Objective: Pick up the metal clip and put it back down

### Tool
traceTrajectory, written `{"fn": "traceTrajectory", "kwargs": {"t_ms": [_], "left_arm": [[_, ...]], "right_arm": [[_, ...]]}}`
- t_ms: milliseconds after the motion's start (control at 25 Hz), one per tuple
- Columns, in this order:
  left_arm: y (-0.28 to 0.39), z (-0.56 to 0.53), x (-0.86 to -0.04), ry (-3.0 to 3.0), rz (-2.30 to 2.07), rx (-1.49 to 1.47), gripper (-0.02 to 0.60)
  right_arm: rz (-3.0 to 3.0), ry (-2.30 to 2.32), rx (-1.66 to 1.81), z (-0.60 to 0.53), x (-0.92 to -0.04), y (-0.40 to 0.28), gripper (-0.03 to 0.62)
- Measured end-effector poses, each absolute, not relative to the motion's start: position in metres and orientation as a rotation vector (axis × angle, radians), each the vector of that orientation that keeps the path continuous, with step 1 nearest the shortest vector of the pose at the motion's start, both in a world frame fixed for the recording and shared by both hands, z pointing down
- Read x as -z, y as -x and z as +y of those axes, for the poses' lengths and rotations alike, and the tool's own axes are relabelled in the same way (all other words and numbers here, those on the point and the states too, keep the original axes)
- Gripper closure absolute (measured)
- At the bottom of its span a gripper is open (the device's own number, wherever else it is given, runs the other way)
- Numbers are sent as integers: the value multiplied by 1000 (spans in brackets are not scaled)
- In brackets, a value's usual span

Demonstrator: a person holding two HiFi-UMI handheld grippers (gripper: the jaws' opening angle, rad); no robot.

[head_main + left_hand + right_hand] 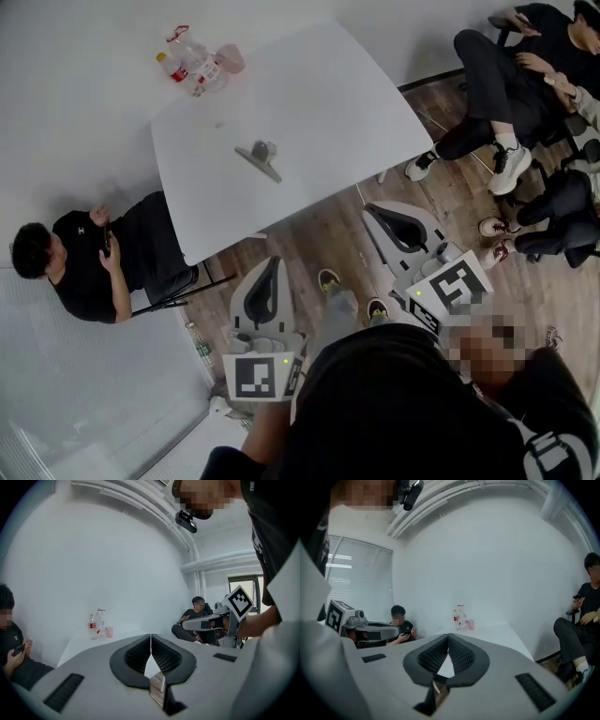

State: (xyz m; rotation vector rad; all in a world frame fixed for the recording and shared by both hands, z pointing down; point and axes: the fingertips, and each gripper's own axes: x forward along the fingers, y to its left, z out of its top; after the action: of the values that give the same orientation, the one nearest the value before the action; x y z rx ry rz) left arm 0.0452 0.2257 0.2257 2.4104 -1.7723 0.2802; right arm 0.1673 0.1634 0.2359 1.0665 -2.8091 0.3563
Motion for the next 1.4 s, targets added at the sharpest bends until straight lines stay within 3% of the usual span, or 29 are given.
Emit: {"fn": "traceTrajectory", "kwargs": {"t_ms": [920,1400], "left_arm": [[84,177,-220,-2441,-1779,-137,558],[118,178,-230,-2444,-1787,-135,558]], "right_arm": [[-2760,-1128,-258,117,-220,-55,577],[-2711,-1073,-168,90,-212,-46,577]]}}
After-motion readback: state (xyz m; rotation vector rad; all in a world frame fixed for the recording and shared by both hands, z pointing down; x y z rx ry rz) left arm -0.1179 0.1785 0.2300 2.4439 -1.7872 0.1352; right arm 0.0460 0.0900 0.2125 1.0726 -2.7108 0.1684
